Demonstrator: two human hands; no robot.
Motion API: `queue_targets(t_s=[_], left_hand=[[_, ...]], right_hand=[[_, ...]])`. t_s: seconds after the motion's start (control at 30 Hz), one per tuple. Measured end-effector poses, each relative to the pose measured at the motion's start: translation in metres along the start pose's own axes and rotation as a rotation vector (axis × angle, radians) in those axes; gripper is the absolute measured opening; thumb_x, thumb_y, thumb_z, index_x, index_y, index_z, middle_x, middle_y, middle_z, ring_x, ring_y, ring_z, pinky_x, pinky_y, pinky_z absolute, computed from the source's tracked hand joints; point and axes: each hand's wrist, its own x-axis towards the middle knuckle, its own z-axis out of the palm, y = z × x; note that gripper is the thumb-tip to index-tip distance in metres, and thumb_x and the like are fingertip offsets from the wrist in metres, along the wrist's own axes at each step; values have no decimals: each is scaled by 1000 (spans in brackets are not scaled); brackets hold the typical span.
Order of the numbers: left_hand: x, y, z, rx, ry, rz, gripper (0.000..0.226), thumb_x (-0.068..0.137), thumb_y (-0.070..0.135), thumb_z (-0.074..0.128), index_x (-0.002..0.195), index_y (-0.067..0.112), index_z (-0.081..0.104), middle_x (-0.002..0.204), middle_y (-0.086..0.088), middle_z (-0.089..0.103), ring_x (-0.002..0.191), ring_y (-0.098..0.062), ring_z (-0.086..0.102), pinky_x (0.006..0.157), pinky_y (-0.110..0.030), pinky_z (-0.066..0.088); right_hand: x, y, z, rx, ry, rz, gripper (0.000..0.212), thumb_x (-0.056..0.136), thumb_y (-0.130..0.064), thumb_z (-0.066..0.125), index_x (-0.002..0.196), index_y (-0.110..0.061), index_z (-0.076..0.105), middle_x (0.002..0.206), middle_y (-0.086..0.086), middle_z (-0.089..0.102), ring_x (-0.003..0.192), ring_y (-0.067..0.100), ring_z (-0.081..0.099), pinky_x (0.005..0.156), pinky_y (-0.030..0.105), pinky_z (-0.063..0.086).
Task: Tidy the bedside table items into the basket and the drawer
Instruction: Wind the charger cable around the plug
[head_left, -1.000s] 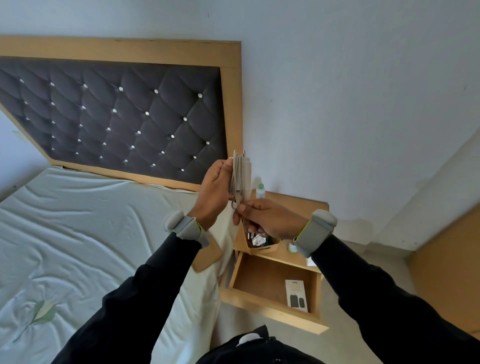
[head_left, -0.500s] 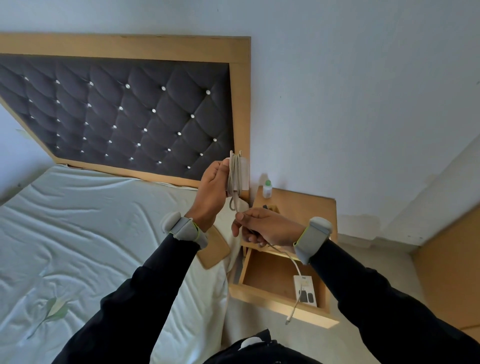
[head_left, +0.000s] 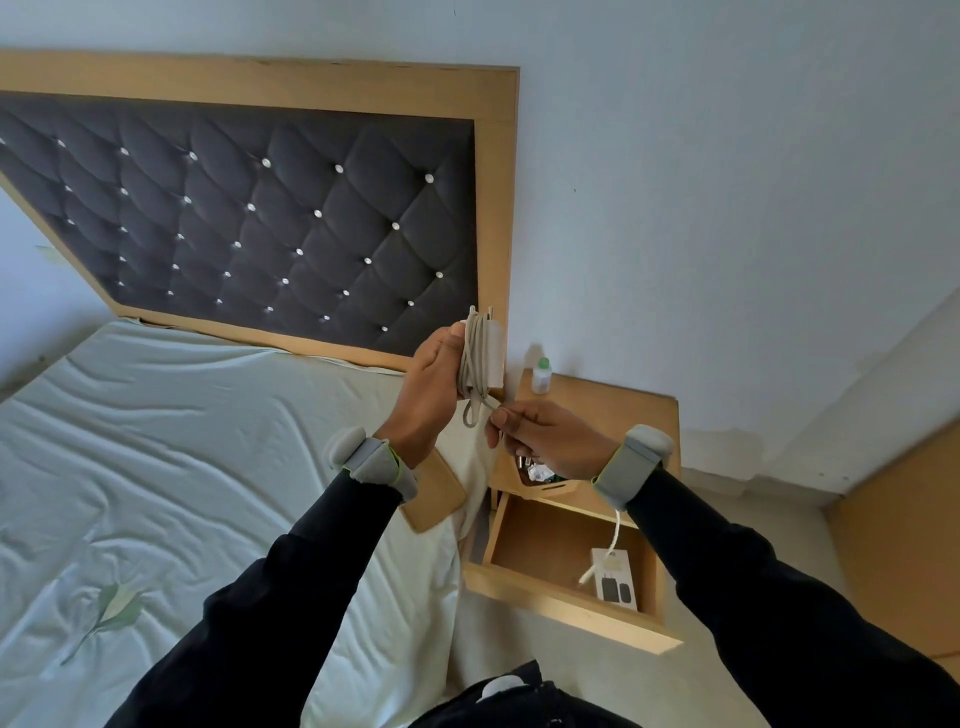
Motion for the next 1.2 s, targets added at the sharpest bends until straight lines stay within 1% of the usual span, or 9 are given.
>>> queue_targets(t_s=[0.17,0.23,0.3,0.37,0.47,0.7,0.9,1.07,1.2], left_hand=[[-3,-2,-4,52,-41,17,35,107,36,27,103,21,58,101,-19,58,92,-26,56,87,-46,53],[-2,-3,-6,136,-86,57,41,106,37,27,108,10,58,101,-24,56,88,-25,55,84,-46,52],[-3,-6,-6,211,-132,107,40,106,38,28,103,12,58,92,-16,55,80,-19,52,76,-39,50],[-5,-10,-5,261,-156,124,35,105,38,28,102,18,56,89,-7,55,78,-14,51,75,-33,47],[-4,-13,-5,300,-155,126,35,104,38,28,106,15,55,97,-13,56,82,-16,52,79,-38,50],[-2,-25,-6,436,-180,130,30,103,41,31,104,19,51,87,2,51,77,-10,49,75,-31,45],[2,-24,-5,414,-15,145,36,103,43,31,104,14,52,85,-2,55,78,-19,54,74,-40,50],[9,-22,-8,316,112,96,39,104,42,31,101,11,54,87,-7,57,77,-21,55,76,-43,51],[14,-14,-8,115,163,17,43,105,41,32,107,5,55,90,-13,55,80,-19,52,75,-40,50]], right_hand=[[7,0,-11,-93,67,3,28,103,-13,41,82,-7,59,59,-10,46,49,-3,41,51,8,34],[12,-4,-19,-136,84,19,27,103,-14,43,84,-6,60,60,-7,46,47,-2,41,52,10,33],[18,-11,-26,-153,116,31,26,102,-15,46,82,-10,62,55,-14,51,48,-2,43,55,13,35],[25,-17,-31,-182,209,8,30,100,-13,49,74,-18,62,52,-16,53,51,0,43,59,20,37],[31,-27,-30,-328,324,3,42,98,-13,50,57,-22,50,53,-7,46,51,10,40,61,33,35],[34,-58,-33,-361,460,21,39,104,-28,40,71,-11,54,61,-2,45,55,10,39,57,22,32],[28,-62,-15,-407,382,-59,33,104,-22,36,86,-6,57,67,3,48,58,11,41,58,25,32],[16,-59,3,-265,269,-87,31,104,-19,37,81,-13,55,59,-5,44,47,2,40,53,17,31],[11,-42,25,-181,167,-98,32,104,-16,38,76,-20,54,65,-7,48,55,2,44,59,18,36]])
